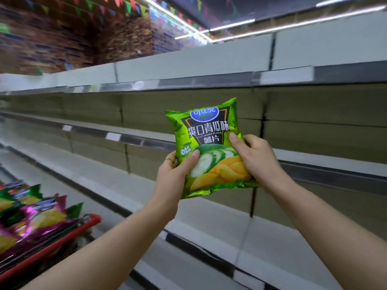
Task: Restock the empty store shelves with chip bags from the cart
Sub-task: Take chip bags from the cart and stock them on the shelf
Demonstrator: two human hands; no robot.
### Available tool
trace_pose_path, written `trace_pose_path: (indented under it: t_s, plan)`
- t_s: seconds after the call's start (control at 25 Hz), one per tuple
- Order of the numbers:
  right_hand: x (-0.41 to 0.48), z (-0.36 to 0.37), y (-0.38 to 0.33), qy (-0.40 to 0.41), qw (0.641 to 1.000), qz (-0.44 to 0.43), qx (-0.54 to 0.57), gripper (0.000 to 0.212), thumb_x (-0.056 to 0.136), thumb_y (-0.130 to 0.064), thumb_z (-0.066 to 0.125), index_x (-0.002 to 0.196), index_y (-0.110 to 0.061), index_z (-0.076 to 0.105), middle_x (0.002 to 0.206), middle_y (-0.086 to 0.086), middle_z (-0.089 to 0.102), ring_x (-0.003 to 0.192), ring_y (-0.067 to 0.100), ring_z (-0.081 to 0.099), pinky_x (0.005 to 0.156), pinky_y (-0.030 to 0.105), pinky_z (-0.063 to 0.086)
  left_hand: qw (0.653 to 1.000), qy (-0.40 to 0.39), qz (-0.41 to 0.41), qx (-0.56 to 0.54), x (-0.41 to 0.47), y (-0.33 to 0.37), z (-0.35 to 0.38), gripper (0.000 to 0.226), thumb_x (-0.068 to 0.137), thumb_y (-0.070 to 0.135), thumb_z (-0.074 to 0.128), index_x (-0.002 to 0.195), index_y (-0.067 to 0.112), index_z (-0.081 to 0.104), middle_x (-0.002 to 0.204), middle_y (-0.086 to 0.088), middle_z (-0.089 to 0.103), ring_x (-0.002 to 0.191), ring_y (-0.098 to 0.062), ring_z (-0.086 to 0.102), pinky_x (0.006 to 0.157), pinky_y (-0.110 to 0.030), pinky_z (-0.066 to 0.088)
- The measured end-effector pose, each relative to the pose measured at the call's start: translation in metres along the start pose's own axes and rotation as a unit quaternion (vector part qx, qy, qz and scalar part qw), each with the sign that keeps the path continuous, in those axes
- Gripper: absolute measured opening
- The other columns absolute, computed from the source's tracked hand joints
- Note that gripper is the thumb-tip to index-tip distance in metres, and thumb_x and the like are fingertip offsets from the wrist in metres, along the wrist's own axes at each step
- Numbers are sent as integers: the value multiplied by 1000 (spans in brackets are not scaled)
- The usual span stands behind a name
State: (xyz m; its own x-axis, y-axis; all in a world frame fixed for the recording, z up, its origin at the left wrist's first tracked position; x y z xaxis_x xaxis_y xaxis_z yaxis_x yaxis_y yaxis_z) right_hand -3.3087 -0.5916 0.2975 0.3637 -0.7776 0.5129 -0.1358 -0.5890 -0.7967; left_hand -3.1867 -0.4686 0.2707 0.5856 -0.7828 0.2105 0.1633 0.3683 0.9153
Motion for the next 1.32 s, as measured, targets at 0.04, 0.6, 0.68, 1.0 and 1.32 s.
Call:
trace_pose_path:
  t_s: [0.04, 0.6, 0.68, 1.0, 1.32]
  plan:
    - [-5, -34, 8, 21, 1000, 11, -12, 39, 91, -43, 51, 66, -13, 52, 64, 1, 57, 64, 19, 53, 58, 30, 40, 1000, -25, -10, -1, -5, -8, 30, 23, 84, 18, 67, 105, 12, 60, 90, -5, 75, 69, -16, 71, 55, -24, 56]
    - [-98, -417, 78, 206, 971, 116, -45, 86, 67, -62, 54, 95, 19, 53, 100, 37, 58, 71, 30, 57, 67, 43, 46, 960, -263, -87, 38, -106, -81, 383, 41, 82, 33, 70, 113, 8, 59, 95, -7, 74, 66, -14, 70, 53, -23, 55]
    - [-110, -457, 88, 222, 966, 128, -37, 81, 77, -57, 57, 100, 21, 50, 103, 39, 56, 75, 43, 61, 72, 48, 50, 951, -288, -102, 47, -117, -88, 422, 42, 81, 33, 71, 112, 7, 59, 92, -7, 74, 61, -13, 69, 50, -23, 54]
    - [-102, -557, 119, 300, 936, 176, -45, 56, 89, -40, 58, 102, 15, 60, 103, 30, 64, 79, 26, 58, 80, 41, 50, 920, -359, -117, 102, -110, -115, 539, 45, 84, 30, 69, 117, 3, 55, 80, -3, 64, 52, -10, 59, 37, -13, 41]
    - [-50, -611, 162, 348, 905, 238, -50, 46, 87, -34, 63, 126, -13, 50, 119, 15, 58, 110, 35, 55, 97, 51, 44, 898, -400, -125, 134, -49, -157, 624, 31, 79, 12, 72, 107, 6, 61, 85, -10, 64, 66, -21, 59, 58, -26, 50]
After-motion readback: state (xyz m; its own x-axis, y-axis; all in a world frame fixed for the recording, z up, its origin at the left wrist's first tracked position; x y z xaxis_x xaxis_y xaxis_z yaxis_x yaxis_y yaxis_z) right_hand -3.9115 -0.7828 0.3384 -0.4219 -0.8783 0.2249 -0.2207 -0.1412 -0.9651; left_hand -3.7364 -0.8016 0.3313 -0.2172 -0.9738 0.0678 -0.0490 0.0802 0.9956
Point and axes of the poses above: each hand's wrist, its own x-axis towards the middle knuckle, its own z-axis out of the palm, y = z × x, the point moved 1 cm from there along x, towards the middle knuckle
